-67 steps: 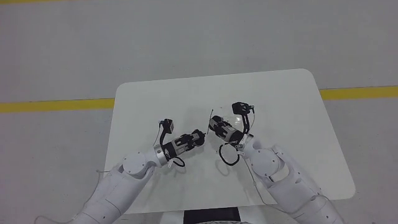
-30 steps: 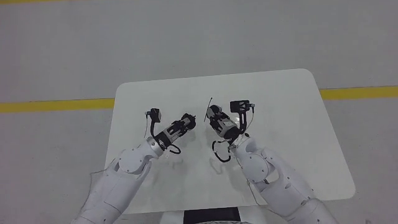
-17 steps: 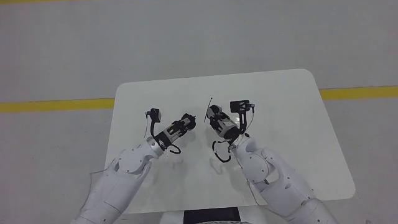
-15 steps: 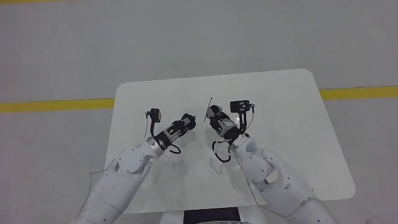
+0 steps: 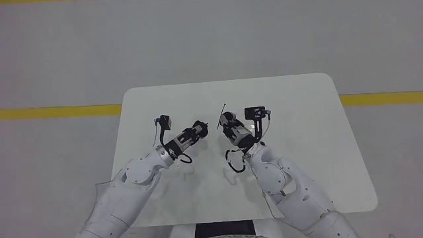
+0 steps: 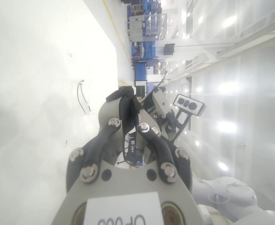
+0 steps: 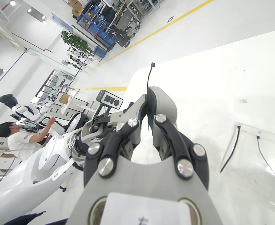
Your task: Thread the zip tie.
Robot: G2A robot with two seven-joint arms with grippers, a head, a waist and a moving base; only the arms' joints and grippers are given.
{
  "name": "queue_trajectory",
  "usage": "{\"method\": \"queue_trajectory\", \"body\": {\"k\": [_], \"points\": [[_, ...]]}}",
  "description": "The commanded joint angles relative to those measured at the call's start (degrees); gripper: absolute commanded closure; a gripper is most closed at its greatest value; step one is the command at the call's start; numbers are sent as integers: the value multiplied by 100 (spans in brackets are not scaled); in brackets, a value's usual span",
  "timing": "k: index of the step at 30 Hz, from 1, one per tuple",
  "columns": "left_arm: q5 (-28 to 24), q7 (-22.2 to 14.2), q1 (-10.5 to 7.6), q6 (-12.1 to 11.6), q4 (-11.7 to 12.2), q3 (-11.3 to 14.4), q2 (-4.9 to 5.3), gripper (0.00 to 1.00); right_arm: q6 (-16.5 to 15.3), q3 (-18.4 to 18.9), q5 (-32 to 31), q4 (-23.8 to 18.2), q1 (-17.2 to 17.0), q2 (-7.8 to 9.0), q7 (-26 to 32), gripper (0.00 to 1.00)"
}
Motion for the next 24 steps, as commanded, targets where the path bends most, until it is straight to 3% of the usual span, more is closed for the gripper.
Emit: {"method": "queue_trajectory", "body": {"k": [1,13,24], "points": [[0,0,0,0,0,0,0,100,0,0,0,0,0,0,0,100],[0,0,0,0,0,0,0,100,-51,-45,-6,45,25,-32,-121,100],[0,0,0,0,0,0,0,100,-278,-396,-80,543,394,-230,-722,100]]}}
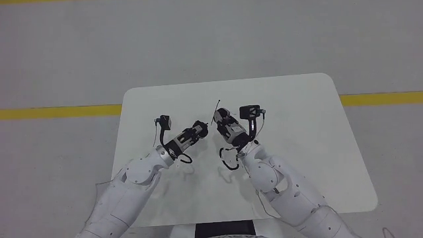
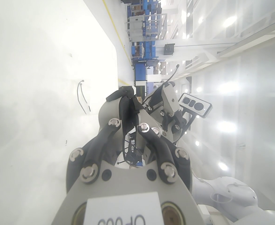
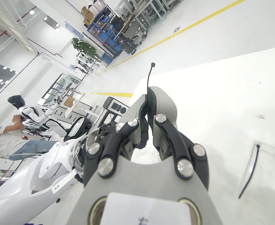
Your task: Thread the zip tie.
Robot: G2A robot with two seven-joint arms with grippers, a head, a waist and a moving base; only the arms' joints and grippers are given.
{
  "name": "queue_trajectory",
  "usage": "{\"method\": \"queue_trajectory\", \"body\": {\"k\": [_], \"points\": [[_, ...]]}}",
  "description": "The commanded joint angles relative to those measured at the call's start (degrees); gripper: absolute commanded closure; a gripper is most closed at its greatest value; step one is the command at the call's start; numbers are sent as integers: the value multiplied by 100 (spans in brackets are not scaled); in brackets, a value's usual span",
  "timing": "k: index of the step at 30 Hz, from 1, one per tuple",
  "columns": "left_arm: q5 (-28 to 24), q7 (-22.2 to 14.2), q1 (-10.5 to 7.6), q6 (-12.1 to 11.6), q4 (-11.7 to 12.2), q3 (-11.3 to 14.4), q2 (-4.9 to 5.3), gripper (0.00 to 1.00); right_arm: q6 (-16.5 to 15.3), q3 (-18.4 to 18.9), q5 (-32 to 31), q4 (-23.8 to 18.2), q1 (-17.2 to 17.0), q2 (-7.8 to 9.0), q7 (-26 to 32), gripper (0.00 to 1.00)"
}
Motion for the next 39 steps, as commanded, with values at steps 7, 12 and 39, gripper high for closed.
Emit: {"method": "queue_trajectory", "body": {"k": [7,12,39], "points": [[0,0,0,0,0,0,0,100,-10,-122,-139,241,144,-82,-228,100],[0,0,0,0,0,0,0,100,14,-120,-349,270,147,-84,-224,100],[0,0,0,0,0,0,0,100,-121,-107,-773,649,211,-278,-462,100]]}}
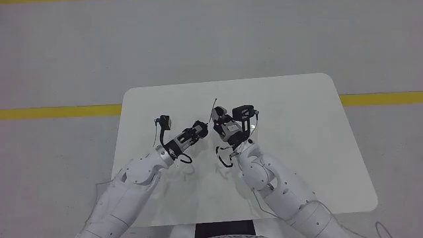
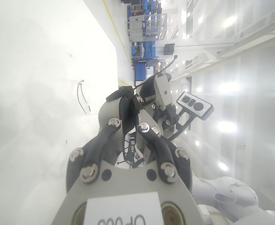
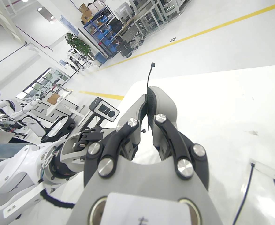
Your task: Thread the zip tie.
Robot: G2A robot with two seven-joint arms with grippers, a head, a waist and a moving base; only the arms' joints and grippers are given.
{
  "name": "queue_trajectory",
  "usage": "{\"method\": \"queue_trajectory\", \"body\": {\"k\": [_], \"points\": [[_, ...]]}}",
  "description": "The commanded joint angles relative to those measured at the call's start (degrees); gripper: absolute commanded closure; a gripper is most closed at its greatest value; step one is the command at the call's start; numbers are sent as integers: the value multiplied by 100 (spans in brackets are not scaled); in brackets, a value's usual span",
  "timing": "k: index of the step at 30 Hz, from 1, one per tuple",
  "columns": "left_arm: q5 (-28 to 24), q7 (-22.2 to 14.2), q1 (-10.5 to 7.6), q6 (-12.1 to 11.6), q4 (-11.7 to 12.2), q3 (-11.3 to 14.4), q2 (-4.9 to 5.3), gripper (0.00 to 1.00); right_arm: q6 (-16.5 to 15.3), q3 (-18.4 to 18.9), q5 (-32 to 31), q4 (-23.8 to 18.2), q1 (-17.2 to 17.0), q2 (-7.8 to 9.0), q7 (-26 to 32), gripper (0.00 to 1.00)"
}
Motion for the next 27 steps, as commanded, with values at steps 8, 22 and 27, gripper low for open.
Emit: {"method": "queue_trajectory", "body": {"k": [8,22,27], "points": [[0,0,0,0,0,0,0,100,-95,70,-32,-39,-32,-34,65,100],[0,0,0,0,0,0,0,100,-187,138,-71,14,-53,-93,164,100],[0,0,0,0,0,0,0,100,-217,139,-76,57,-22,-123,183,100]]}}
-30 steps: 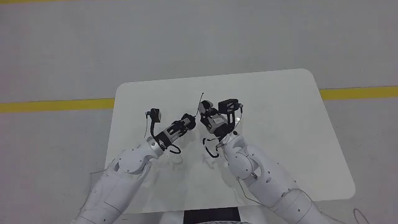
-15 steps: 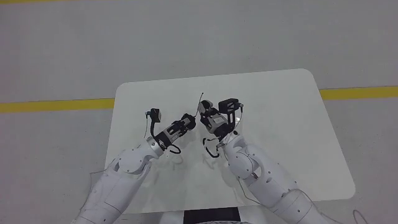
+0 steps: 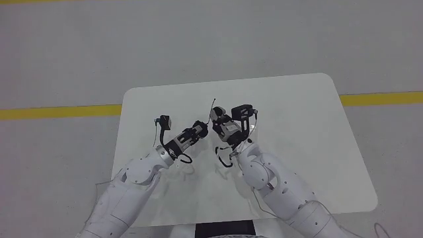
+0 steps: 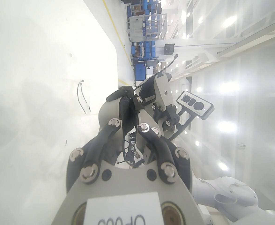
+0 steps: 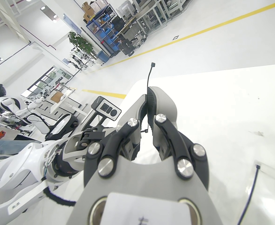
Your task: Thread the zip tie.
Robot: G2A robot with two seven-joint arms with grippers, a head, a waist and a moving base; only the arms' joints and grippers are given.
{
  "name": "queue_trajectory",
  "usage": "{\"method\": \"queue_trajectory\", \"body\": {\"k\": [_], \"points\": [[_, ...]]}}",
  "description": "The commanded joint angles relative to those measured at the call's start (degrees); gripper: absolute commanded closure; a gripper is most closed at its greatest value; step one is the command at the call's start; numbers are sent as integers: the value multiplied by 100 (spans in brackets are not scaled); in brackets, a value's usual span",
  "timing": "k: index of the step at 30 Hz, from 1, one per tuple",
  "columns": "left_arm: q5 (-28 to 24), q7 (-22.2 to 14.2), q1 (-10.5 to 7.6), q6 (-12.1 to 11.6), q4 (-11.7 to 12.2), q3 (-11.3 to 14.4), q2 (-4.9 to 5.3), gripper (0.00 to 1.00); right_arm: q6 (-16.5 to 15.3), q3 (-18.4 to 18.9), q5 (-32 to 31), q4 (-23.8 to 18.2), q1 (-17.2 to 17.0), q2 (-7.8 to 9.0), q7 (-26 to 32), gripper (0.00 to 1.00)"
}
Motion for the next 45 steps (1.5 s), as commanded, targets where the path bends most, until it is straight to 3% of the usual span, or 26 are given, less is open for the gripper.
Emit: {"method": "queue_trajectory", "body": {"k": [1,45], "points": [[0,0,0,0,0,0,0,100,-8,-2,-5,10,14,-11,5,100],[0,0,0,0,0,0,0,100,-153,206,-202,-68,-150,-128,126,100]]}}
